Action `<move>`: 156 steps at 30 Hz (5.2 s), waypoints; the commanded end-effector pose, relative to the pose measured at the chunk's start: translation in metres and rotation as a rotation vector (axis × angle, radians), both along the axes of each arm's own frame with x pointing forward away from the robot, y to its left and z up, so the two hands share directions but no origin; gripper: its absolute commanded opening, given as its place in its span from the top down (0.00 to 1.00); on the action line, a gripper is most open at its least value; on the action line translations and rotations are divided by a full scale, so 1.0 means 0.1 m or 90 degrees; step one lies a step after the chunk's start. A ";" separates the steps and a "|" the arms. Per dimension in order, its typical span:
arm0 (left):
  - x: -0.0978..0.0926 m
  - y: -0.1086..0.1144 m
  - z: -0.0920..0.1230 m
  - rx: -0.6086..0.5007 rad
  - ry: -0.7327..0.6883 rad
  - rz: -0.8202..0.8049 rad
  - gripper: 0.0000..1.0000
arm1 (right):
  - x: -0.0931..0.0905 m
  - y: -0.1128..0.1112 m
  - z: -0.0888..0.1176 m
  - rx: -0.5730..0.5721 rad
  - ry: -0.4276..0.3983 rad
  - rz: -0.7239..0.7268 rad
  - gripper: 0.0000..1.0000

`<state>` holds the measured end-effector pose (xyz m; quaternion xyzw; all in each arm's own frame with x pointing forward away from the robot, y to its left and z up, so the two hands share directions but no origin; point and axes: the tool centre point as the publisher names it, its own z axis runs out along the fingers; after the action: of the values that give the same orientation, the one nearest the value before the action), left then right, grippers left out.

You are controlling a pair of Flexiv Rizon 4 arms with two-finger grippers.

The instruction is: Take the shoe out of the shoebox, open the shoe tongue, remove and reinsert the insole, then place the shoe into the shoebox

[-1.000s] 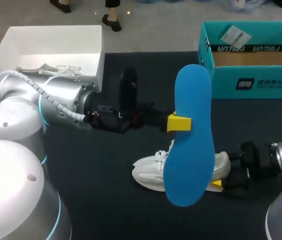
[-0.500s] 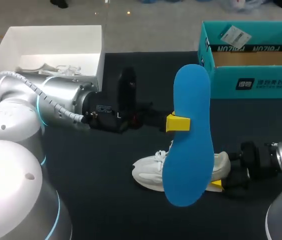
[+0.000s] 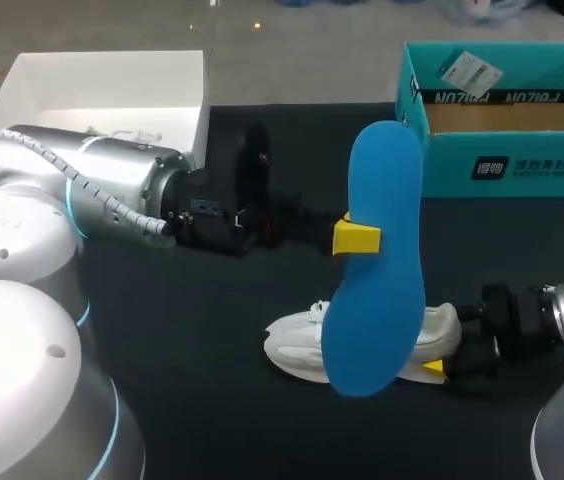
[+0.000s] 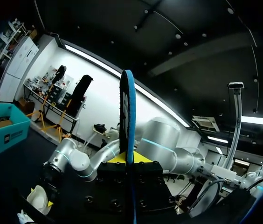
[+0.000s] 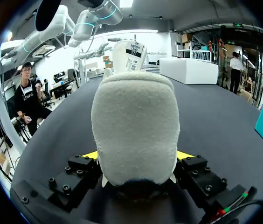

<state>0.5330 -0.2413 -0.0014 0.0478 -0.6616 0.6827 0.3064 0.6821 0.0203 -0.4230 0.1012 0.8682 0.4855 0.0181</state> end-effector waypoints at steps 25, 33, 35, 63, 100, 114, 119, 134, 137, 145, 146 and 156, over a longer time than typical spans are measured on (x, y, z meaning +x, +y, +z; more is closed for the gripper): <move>-0.29 -0.08 0.28 0.039 0.006 0.117 1.00 | -0.01 0.01 0.00 -0.002 0.000 -0.001 1.00; -0.29 -0.08 0.28 0.039 0.006 0.117 1.00 | -0.01 0.01 0.00 -0.002 0.000 -0.001 0.07; -0.29 -0.08 0.28 0.039 0.006 0.117 1.00 | -0.02 0.00 0.02 -0.030 -0.002 -0.010 0.00; -0.29 -0.08 0.28 0.039 0.006 0.117 1.00 | 0.12 -0.50 0.85 -0.485 -0.044 0.003 0.00; -0.29 -0.08 0.28 0.039 0.006 0.117 1.00 | 0.10 -0.32 1.02 -0.711 0.038 -0.010 0.00; -0.29 -0.08 0.28 0.039 0.006 0.117 1.00 | 0.10 -0.32 1.02 -0.711 0.038 -0.010 0.00; -0.29 -0.08 0.28 0.039 0.006 0.117 1.00 | 0.10 -0.32 1.02 -0.711 0.038 -0.010 0.00; -0.29 -0.08 0.28 0.039 0.006 0.117 1.00 | 0.10 -0.32 1.02 -0.711 0.038 -0.010 0.00; -0.29 -0.08 0.28 0.039 0.006 0.117 1.00 | 0.10 -0.32 1.02 -0.711 0.038 -0.010 0.00; -0.29 -0.08 0.28 0.039 0.006 0.117 1.00 | 0.19 -0.06 1.09 -0.731 0.013 -0.008 0.00; -0.29 -0.08 0.28 0.039 0.006 0.117 1.00 | 0.20 -0.02 1.10 -0.730 0.005 -0.006 0.00; -0.29 -0.08 0.28 0.039 0.006 0.117 1.00 | 0.40 0.11 0.99 -0.708 -0.024 0.029 0.00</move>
<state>0.5122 -0.2446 0.0215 0.0163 -0.6319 0.6956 0.3413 0.7140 0.0278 -0.3120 0.0510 0.9944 -0.0460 0.0801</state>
